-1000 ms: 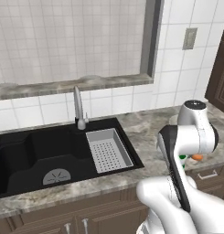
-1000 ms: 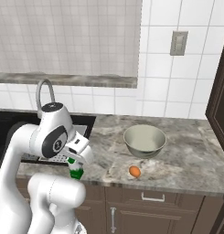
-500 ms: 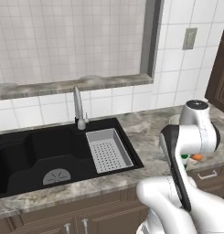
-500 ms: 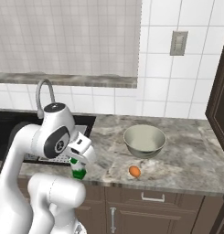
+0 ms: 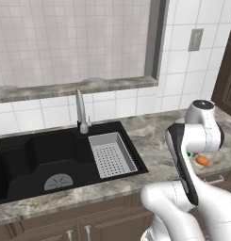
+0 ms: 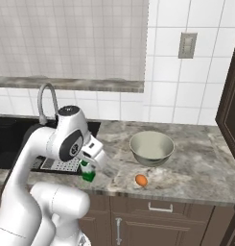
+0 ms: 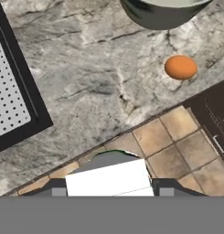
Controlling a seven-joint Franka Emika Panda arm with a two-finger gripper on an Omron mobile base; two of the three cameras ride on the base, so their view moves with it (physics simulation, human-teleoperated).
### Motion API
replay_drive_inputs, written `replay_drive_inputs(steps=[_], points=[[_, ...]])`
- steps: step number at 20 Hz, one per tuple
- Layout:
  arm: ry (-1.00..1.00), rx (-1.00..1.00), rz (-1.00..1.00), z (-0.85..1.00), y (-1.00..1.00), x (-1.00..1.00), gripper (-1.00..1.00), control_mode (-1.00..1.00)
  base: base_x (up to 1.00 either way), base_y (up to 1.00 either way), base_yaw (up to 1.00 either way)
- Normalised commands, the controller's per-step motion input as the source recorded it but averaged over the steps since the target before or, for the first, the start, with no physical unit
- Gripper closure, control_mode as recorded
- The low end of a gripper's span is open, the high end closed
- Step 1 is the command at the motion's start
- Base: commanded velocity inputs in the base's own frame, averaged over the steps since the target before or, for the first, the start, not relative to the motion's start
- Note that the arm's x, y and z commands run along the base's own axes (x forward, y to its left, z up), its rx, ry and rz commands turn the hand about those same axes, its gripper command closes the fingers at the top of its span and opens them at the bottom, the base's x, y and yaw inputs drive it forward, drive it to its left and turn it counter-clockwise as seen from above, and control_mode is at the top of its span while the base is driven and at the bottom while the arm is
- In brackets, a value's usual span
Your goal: Gather the eggs and milk located in the vicinity of the sink area and place them right next to the bowl.
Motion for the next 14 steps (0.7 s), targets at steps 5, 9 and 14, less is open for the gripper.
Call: replay_drive_inputs(steps=[5, 9, 14], points=[[0.00, 0.08, -0.23, 0.00, 0.00, 0.68, 1.00, -1.00, 0.00, 0.00, 0.00], [0.00, 0.00, -0.40, -0.02, 0.00, 0.67, 1.00, -1.00, 0.00, 0.00, 0.00], [0.00, -0.04, -0.42, -0.27, -0.05, 0.83, 1.00, -1.00, 0.00, 0.00, 0.00]])
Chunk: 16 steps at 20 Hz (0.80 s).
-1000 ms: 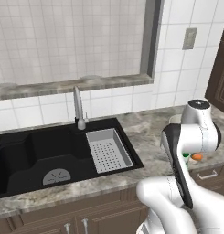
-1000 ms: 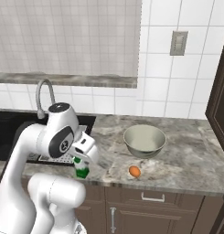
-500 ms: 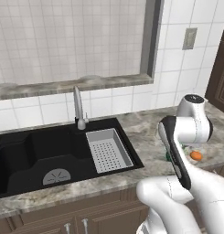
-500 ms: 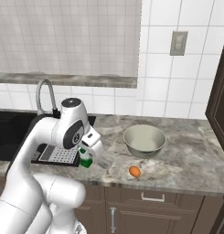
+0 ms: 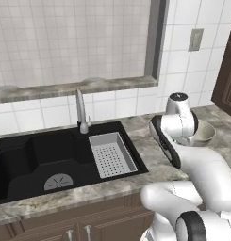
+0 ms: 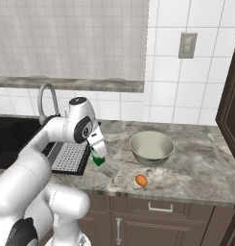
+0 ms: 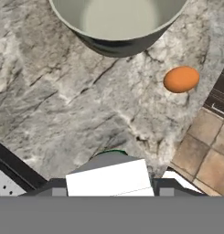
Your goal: Gather the eggs and milk located in the vicinity of the sink area and place them right next to the bowl.
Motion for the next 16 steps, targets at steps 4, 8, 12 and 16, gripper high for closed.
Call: replay_drive_inputs(steps=[4, 8, 12, 16], points=[[0.01, -0.08, -0.44, -0.37, -0.06, 0.62, 1.00, -1.00, 0.00, 0.00, 0.00], [0.02, -0.12, -0.23, -0.35, -0.14, 0.42, 1.00, -1.00, 0.00, 0.00, 0.00], [0.04, -0.05, -0.18, -0.16, -0.44, 0.38, 1.00, -1.00, 0.00, 0.00, 0.00], [0.00, 0.00, -0.12, -0.04, -0.40, 0.30, 1.00, -1.00, 0.00, 0.00, 0.00]])
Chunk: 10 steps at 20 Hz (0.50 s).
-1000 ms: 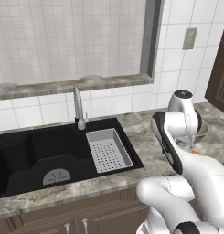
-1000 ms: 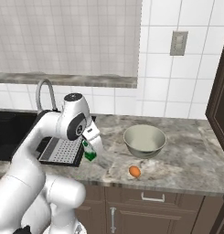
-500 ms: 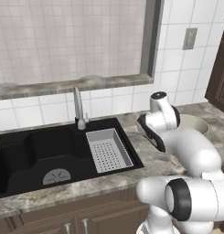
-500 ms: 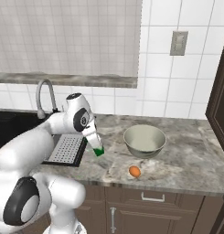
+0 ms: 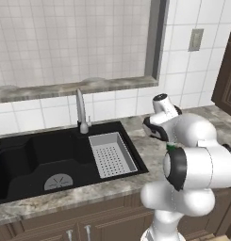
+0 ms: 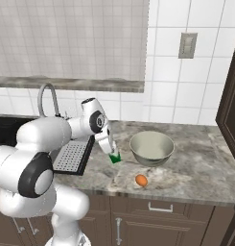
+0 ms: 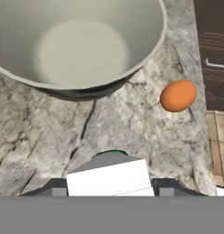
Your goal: Gather the eggs and milk located in the vicinity of the sink area and place them right next to the bowl.
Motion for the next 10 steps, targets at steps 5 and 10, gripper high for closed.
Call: replay_drive_inputs(steps=[5, 10], points=[[0.00, 0.00, -0.04, -0.01, -0.10, 0.07, 1.00, -1.00, 0.00, 0.00, 0.00], [-0.04, 0.00, 0.00, -0.05, -0.01, 0.03, 1.00, -1.00, 0.00, 0.00, 0.00]])
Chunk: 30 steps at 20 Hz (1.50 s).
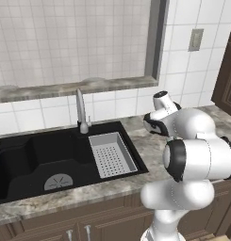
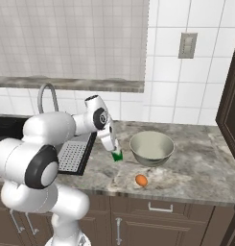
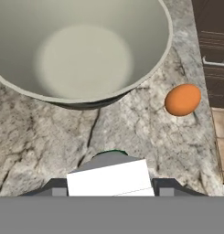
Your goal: Gather the eggs and milk located in the vicinity of the sink area and place them right next to the bowl.
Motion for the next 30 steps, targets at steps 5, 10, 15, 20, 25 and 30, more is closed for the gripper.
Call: replay_drive_inputs(steps=[5, 10, 15, 20, 25, 30], points=[[-0.01, 0.00, 0.00, -0.06, -0.11, 0.11, 1.00, -1.00, 0.00, 0.00, 0.00], [0.00, 0.00, 0.00, -0.07, -0.20, 0.13, 1.00, -1.00, 0.00, 0.00, 0.00], [0.00, 0.00, 0.00, -0.03, -0.18, 0.04, 1.00, -1.00, 0.00, 0.00, 0.00], [-0.01, 0.00, 0.00, -0.11, -0.14, 0.01, 1.00, -1.00, 0.00, 0.00, 0.00], [-0.03, 0.00, 0.00, -0.12, -0.02, 0.00, 1.00, -1.00, 0.00, 0.00, 0.00], [-0.04, 0.01, 0.00, -0.15, 0.00, 0.00, 1.00, -1.00, 0.00, 0.00, 0.00]])
